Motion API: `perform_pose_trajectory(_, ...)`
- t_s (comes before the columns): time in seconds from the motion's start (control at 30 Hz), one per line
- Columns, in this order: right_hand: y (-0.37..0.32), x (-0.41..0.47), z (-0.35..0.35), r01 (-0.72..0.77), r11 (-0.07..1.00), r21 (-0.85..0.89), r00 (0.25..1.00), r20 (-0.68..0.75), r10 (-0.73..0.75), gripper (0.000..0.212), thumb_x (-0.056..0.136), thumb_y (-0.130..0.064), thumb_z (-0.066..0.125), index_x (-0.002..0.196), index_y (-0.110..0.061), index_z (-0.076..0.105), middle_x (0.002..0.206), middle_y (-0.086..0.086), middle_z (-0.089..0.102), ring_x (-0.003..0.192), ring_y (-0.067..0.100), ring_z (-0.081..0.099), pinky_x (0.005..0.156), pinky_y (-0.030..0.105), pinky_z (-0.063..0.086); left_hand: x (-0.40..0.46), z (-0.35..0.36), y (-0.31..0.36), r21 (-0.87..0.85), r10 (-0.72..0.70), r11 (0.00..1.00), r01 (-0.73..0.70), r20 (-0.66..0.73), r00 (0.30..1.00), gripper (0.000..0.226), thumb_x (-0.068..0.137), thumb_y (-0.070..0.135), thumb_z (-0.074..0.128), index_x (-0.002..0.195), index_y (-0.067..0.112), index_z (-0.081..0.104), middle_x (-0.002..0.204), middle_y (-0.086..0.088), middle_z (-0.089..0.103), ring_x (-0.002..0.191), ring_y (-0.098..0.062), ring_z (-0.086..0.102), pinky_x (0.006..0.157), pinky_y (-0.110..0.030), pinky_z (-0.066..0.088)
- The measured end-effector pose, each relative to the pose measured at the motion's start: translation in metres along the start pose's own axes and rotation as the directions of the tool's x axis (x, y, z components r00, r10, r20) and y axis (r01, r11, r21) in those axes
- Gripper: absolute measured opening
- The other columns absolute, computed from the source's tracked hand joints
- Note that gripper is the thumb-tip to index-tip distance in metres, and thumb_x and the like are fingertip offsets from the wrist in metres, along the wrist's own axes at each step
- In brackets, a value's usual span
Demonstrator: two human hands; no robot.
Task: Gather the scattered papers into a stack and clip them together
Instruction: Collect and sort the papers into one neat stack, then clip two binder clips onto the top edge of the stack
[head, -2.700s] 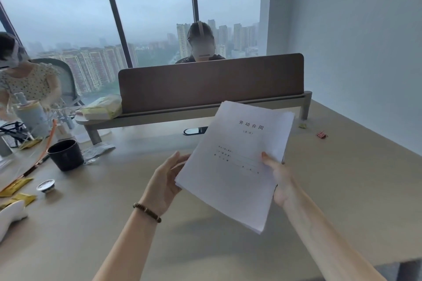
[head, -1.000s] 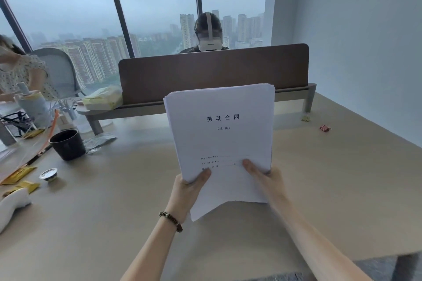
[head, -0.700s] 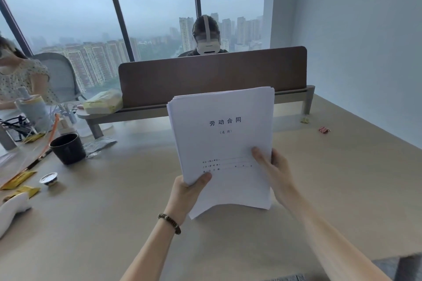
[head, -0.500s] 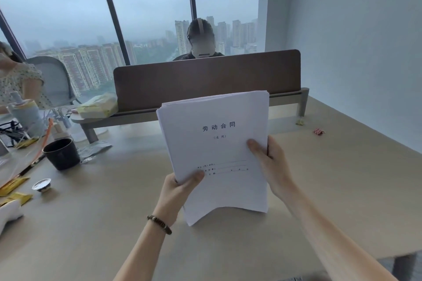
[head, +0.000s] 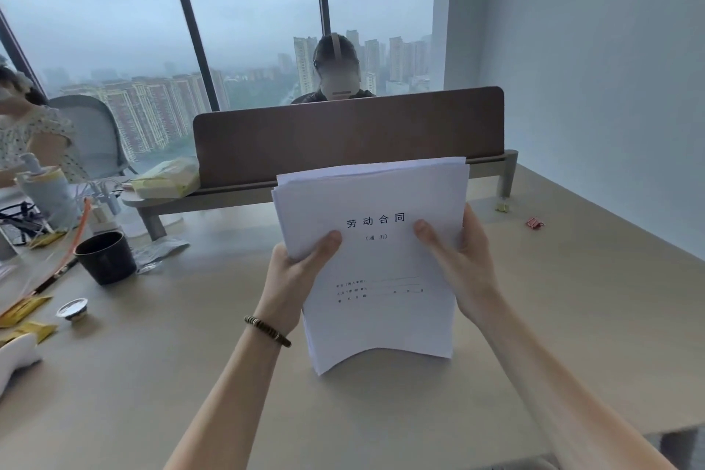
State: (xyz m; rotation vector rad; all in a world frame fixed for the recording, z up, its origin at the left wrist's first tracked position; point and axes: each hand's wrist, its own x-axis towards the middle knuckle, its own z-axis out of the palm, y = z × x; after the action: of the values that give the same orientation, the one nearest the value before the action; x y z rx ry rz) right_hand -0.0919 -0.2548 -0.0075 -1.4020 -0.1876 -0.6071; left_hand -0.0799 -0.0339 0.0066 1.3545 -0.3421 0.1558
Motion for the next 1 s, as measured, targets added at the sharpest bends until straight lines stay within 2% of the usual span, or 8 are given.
perform_pose_trajectory(0.17, 0.016, -0.015, -0.003, -0.033, 0.998, -0.057, 0.999, -0.029, 0.031, 0.010, 0.093, -0.017, 0.069, 0.102, -0.022, 0.070, 0.093, -0.017, 0.078, 0.086, 0.001, 0.072, 0.070, 0.018, 0.054, -0.012, 0.000, -0.021, 0.070, -0.043, 0.996, 0.046, -0.047, 0.998, 0.006, 0.081, 0.022, 0.076, 0.084, 0.021, 0.081, 0.093, -0.003, 0.079, 0.085, -0.020, 0.074, 0.079, -0.044, 0.060)
perform_pose_trajectory(0.43, 0.020, -0.018, -0.004, -0.051, 0.991, -0.121, 0.997, -0.057, 0.044, 0.015, 0.097, -0.021, 0.065, 0.111, -0.018, 0.070, 0.094, -0.021, 0.077, 0.088, -0.005, 0.070, 0.070, 0.012, 0.051, -0.015, 0.004, -0.033, 0.139, -0.030, 0.989, 0.044, -0.097, 0.995, 0.010, 0.085, 0.018, 0.077, 0.078, 0.024, 0.080, 0.087, 0.002, 0.078, 0.080, -0.016, 0.072, 0.077, -0.043, 0.060)
perform_pose_trajectory(0.47, 0.025, -0.020, -0.004, -0.063, 0.989, -0.133, 0.997, -0.053, 0.056, 0.015, 0.097, -0.023, 0.065, 0.111, -0.019, 0.070, 0.095, -0.021, 0.077, 0.089, -0.004, 0.070, 0.070, 0.012, 0.051, -0.016, 0.004, -0.035, 0.144, -0.051, 0.987, 0.066, -0.099, 0.994, 0.005, 0.082, 0.025, 0.078, 0.080, 0.021, 0.080, 0.089, 0.000, 0.078, 0.082, -0.019, 0.072, 0.080, -0.048, 0.059)
perform_pose_trajectory(0.57, 0.038, -0.023, -0.008, -0.148, 0.977, -0.155, 0.988, -0.053, 0.142, 0.012, 0.098, -0.031, 0.064, 0.104, -0.027, 0.073, 0.097, -0.019, 0.078, 0.093, 0.003, 0.072, 0.072, 0.018, 0.052, -0.018, 0.003, -0.043, 0.168, -0.099, 0.979, 0.117, -0.112, 0.989, 0.034, 0.072, 0.042, 0.079, 0.083, 0.009, 0.075, 0.089, -0.008, 0.076, 0.083, -0.025, 0.070, 0.083, -0.058, 0.055)
perform_pose_trajectory(0.7, 0.037, -0.018, -0.012, -0.181, 0.967, -0.180, 0.983, -0.071, 0.171, 0.023, 0.094, -0.042, 0.066, 0.113, -0.029, 0.070, 0.108, -0.015, 0.077, 0.104, 0.004, 0.071, 0.086, 0.031, 0.056, -0.006, 0.001, -0.043, 0.246, -0.127, 0.959, 0.139, -0.064, 0.990, 0.011, 0.085, 0.027, 0.075, 0.075, 0.022, 0.077, 0.081, 0.005, 0.077, 0.077, -0.014, 0.071, 0.074, -0.042, 0.060)
perform_pose_trajectory(0.8, 0.037, -0.011, -0.015, -0.247, 0.959, -0.139, 0.968, -0.073, 0.239, 0.041, 0.084, -0.053, 0.069, 0.117, -0.029, 0.066, 0.109, -0.012, 0.077, 0.103, 0.009, 0.073, 0.091, 0.041, 0.058, -0.002, -0.003, -0.043, 0.279, -0.154, 0.949, 0.145, 0.010, 0.988, 0.008, 0.089, 0.027, 0.071, 0.087, 0.022, 0.077, 0.087, 0.006, 0.079, 0.081, -0.011, 0.073, 0.073, -0.035, 0.060)
perform_pose_trajectory(0.9, 0.039, -0.009, -0.018, -0.369, 0.925, -0.096, 0.929, -0.082, 0.362, 0.028, 0.092, -0.044, 0.067, 0.116, -0.030, 0.062, 0.110, -0.009, 0.076, 0.099, 0.012, 0.072, 0.091, 0.043, 0.058, -0.001, -0.003, -0.045, 0.258, -0.222, 0.945, 0.202, 0.052, 0.974, 0.026, 0.083, 0.036, 0.073, 0.096, 0.013, 0.077, 0.100, -0.007, 0.079, 0.092, -0.024, 0.075, 0.080, -0.044, 0.061)
perform_pose_trajectory(1.0, 0.037, -0.011, -0.026, -0.500, 0.866, 0.018, 0.865, -0.036, 0.500, 0.016, 0.101, -0.030, 0.057, 0.116, -0.029, 0.063, 0.112, -0.007, 0.074, 0.097, 0.012, 0.069, 0.087, 0.035, 0.055, 0.000, -0.001, -0.047, 0.213, -0.321, 0.929, 0.303, 0.054, 0.946, 0.037, 0.076, 0.038, 0.074, 0.098, 0.008, 0.076, 0.101, -0.013, 0.078, 0.092, -0.031, 0.074, 0.082, -0.049, 0.060)
